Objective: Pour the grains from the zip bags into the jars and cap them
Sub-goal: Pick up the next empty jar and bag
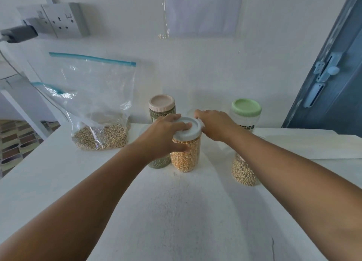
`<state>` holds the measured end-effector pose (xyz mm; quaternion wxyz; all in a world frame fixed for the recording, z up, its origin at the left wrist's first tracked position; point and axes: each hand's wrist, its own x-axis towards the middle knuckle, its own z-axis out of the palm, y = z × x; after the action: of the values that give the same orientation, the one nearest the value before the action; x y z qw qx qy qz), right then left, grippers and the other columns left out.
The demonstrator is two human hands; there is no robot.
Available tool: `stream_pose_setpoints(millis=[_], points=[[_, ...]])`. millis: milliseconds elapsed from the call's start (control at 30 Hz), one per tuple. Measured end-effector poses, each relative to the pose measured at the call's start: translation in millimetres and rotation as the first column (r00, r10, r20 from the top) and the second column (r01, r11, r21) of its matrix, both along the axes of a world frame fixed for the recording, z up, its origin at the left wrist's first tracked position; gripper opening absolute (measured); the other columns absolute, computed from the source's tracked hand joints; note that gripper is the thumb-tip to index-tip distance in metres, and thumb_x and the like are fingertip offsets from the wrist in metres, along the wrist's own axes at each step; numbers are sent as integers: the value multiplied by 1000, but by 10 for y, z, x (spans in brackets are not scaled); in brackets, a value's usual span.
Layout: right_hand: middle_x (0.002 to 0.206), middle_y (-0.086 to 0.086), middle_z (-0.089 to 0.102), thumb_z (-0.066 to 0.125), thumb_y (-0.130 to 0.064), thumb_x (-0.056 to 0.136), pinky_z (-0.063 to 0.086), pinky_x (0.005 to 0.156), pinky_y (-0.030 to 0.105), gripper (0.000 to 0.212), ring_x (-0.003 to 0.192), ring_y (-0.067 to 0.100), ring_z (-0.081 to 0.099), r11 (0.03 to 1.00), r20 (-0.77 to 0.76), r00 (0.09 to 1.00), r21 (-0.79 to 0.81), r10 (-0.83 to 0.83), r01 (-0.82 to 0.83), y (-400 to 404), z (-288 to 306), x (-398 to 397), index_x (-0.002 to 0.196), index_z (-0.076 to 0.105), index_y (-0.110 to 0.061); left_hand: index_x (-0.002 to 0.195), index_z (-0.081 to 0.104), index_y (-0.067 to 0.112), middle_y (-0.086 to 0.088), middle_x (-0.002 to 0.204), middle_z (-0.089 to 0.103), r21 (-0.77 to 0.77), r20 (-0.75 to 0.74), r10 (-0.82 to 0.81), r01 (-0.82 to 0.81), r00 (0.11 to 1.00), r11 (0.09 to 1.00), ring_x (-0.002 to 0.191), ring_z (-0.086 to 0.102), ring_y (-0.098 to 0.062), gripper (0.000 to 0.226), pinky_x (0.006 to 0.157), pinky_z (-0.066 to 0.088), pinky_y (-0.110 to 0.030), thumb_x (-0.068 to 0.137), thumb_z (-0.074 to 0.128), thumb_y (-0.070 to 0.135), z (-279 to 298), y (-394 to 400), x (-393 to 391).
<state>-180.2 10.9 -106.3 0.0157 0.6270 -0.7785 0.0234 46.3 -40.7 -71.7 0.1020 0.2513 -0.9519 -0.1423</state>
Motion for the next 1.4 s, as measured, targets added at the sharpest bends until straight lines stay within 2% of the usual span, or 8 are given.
stream_pose_setpoints(millis=[200, 400, 533, 700, 900, 1000, 1233, 1400], points=[[132, 6, 59, 59, -56, 99, 42, 95, 43, 52, 122, 30, 58, 994, -146, 986, 50, -85, 94, 347, 109, 29, 144, 53, -31, 151, 52, 36, -4, 167, 31, 5, 9, 1, -1, 1000, 1000, 149, 33, -28, 79, 120, 33, -48, 80, 85, 49, 1, 1, -5], [140, 2, 55, 59, -60, 96, 21, 117, 54, 52, 133, 26, 51, 977, -106, 978, 92, -181, 191, 778, 191, 209, 144, 54, -39, 151, 51, 35, -6, 166, 31, 8, 25, 0, 0, 1000, 1000, 148, 35, -31, 80, 120, 34, -50, 80, 85, 49, -2, 14, -12], [133, -1, 58, 57, -61, 97, 14, 116, 58, 45, 130, 21, 53, 979, -119, 976, 68, -185, 194, 996, 205, 383, 137, 58, -40, 153, 49, 33, -8, 166, 31, -18, 41, 19, -18, 999, 1000, 149, 33, -33, 79, 121, 34, -52, 83, 83, 49, 9, 28, -57], [128, -4, 60, 54, -61, 98, 20, 111, 56, 46, 124, 20, 56, 981, -144, 972, 30, -186, 192, 1203, 200, 577, 138, 57, -40, 154, 48, 31, -11, 167, 29, -37, 53, 44, -42, 998, 998, 150, 31, -37, 78, 121, 30, -53, 86, 80, 50, 3, -7, -154], [137, -3, 57, 55, -59, 98, 12, 118, 59, 52, 131, 21, 52, 984, -77, 981, 24, -176, 178, 1368, 194, 765, 146, 52, -40, 153, 51, 27, -17, 163, 34, -50, 60, 78, -75, 995, 996, 149, 34, -38, 76, 120, 30, -51, 86, 80, 49, 40, -57, -356], [140, -3, 56, 56, -59, 97, 11, 118, 56, 54, 132, 20, 51, 987, -26, 986, 0, -163, 163, 1441, 164, 841, 148, 49, -42, 150, 54, 25, -15, 157, 39, 9, 21, 106, -106, 994, 994, 136, 48, -38, 77, 111, 45, -49, 83, 84, 47, 74, -58, -491], [140, -4, 56, 59, -56, 97, 17, 115, 52, 54, 130, 20, 52, 990, 34, 992, -78, -118, 121, 1431, 90, 924, 148, 49, -40, 146, 58, 24, -14, 141, 45, 23, -30, 168, -167, 985, 986, 129, 47, -39, 70, 108, 47, -48, 86, 78, 55, 57, -92, -927], [148, -5, 51, 60, -53, 98, 18, 115, 50, 55, 131, 18, 50, 990, 72, 995, -118, -75, 83, 1365, 33, 918, 150, 47, -39, 134, 69, 21, -12, 138, 53, 63, -153, 184, -176, 971, 982, 127, 48, -37, 53, 107, 43, -46, 89, 78, 48, -10, -144, -1052]])
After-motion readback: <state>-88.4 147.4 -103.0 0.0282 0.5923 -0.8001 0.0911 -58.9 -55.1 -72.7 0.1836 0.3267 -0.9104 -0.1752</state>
